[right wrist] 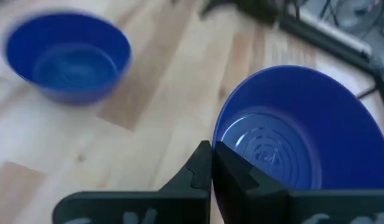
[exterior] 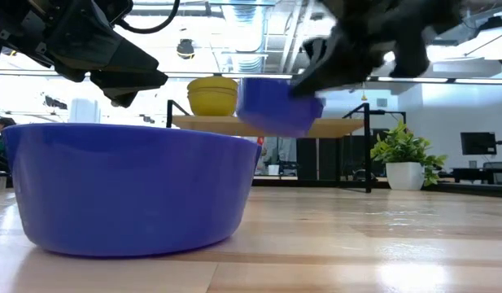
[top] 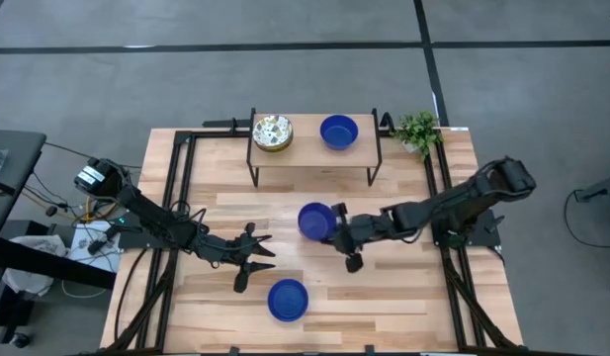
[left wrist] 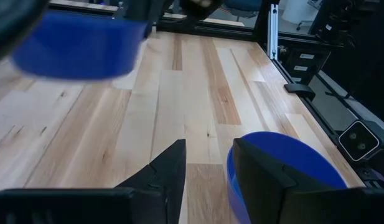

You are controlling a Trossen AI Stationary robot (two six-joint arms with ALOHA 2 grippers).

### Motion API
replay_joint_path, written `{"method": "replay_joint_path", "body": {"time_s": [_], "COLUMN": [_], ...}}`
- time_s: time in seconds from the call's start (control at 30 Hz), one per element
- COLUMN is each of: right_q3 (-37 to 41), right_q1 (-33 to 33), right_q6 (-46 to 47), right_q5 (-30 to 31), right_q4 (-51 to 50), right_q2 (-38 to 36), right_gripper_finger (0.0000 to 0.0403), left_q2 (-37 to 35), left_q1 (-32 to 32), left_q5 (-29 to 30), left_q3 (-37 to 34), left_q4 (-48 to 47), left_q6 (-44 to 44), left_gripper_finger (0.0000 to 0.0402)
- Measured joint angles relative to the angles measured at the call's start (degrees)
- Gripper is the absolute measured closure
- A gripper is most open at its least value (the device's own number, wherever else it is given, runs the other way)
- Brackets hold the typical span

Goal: Pick & Place Mini bowls
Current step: Put the top blue bowl on top of the blue bowl on the shelf

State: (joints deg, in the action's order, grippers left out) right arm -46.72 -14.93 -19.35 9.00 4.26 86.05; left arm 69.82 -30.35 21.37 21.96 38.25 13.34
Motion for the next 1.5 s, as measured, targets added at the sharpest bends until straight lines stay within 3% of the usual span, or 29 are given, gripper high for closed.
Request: {"method": "replay_joint_path", "body": {"time_s": [0.17, 0.33, 0.47, 0.6, 0.83, 1.1, 1.5], "right_q3": [0.0, 0.0, 0.0, -3.1, -17.2, -33.0, -37.6], "right_q1": [-2.8, -3.9, -0.2, 6.3, 17.7, 26.8, 34.0], "right_q6": [-0.5, -3.9, -4.7, -2.4, 4.4, 7.4, 7.4], "right_q5": [2.7, 13.3, 22.4, 26.4, 21.9, 10.8, 7.4], "right_q4": [0.1, 1.1, 3.7, 0.3, -17.5, -35.7, -43.8], "right_q2": [-4.9, -9.3, -11.7, -13.1, -10.2, -1.1, 7.6], "right_gripper_finger": [0.0403, 0.0403, 0.0403, 0.0403, 0.0403, 0.0403, 0.0403], "left_q2": [0.0, 0.0, 0.0, 0.0, 0.0, 0.0, 0.0], "left_q1": [0.0, 0.0, 0.0, 0.0, 0.0, 0.0, 0.0], "left_q5": [0.0, 0.0, 0.0, 0.0, 0.0, 0.0, 0.0], "left_q3": [0.0, 0.0, 0.0, 0.0, 0.0, 0.0, 0.0], "left_q4": [0.0, 0.0, 0.0, 0.2, 0.4, 0.4, 0.4], "left_q6": [0.0, 0.0, -1.3, -1.4, -1.5, -1.5, -1.5], "left_gripper_finger": [0.0270, 0.0270, 0.0270, 0.0270, 0.0270, 0.0270, 0.0270]}}
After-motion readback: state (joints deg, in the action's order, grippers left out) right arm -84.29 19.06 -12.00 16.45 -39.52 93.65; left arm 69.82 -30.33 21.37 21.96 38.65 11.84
